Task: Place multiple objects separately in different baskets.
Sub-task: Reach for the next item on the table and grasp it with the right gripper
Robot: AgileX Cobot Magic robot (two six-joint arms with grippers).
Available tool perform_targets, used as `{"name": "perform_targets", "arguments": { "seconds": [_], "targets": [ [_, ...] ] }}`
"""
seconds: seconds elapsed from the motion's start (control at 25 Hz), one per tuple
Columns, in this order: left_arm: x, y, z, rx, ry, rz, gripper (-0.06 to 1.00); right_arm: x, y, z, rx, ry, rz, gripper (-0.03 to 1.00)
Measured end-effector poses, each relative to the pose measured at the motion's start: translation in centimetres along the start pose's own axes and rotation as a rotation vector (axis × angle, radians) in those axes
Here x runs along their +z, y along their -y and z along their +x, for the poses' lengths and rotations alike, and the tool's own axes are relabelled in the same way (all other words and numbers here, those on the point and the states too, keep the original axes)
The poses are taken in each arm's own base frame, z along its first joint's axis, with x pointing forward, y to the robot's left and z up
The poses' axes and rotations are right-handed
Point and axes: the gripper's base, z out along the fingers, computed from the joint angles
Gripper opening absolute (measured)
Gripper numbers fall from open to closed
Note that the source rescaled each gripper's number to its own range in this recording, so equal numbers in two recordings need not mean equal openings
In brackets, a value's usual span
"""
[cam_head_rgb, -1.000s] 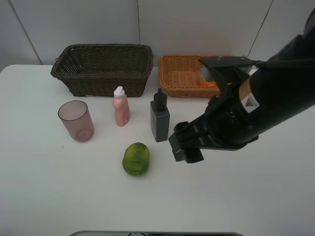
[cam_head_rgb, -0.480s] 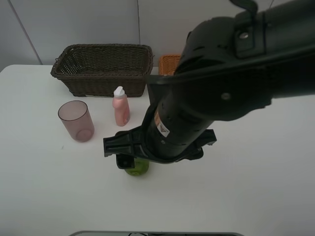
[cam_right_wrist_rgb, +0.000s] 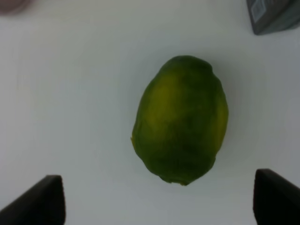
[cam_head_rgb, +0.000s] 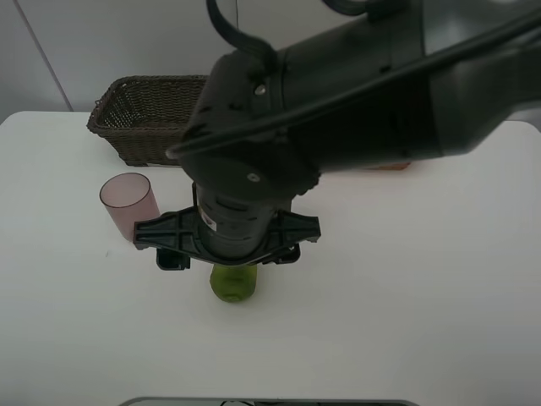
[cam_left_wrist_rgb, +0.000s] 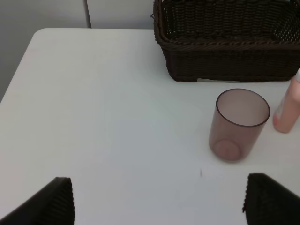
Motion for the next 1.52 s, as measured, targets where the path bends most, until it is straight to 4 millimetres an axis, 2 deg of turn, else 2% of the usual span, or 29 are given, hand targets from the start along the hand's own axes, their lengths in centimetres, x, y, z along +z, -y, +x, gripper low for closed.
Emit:
{"name": "perform_targets", "arguments": {
  "seconds": [0.16,0.4,0.68,0.96,1.36,1.52],
  "targets": [
    [0.0,0.0,0.0,0.000,0.000,0.000,0.92,1.1,-0.8,-0.3,-0.002,-0.008,0.033,1.00],
    [0.0,0.0,0.0,0.000,0.000,0.000,0.92,2.3,-0.1,-1.0,0.006,-0.014,0.100,1.00],
    [0.0,0.0,0.0,0.000,0.000,0.000,0.92,2.9,0.0,-1.7,0.011,0.003,0.085,1.00],
    [0.0,0.0,0.0,0.000,0.000,0.000,0.92,4.4,-0.1,-1.4,0.000,-0.007,0.100,1.00],
    [0.0,0.0,0.0,0.000,0.000,0.000,0.92,4.6,0.0,-1.7,-0.031,0.026,0.113,1.00],
    [0.0,0.0,0.0,0.000,0.000,0.000,0.92,5.3,-0.1,-1.4,-0.022,0.006,0.110,1.00]
  ]
}}
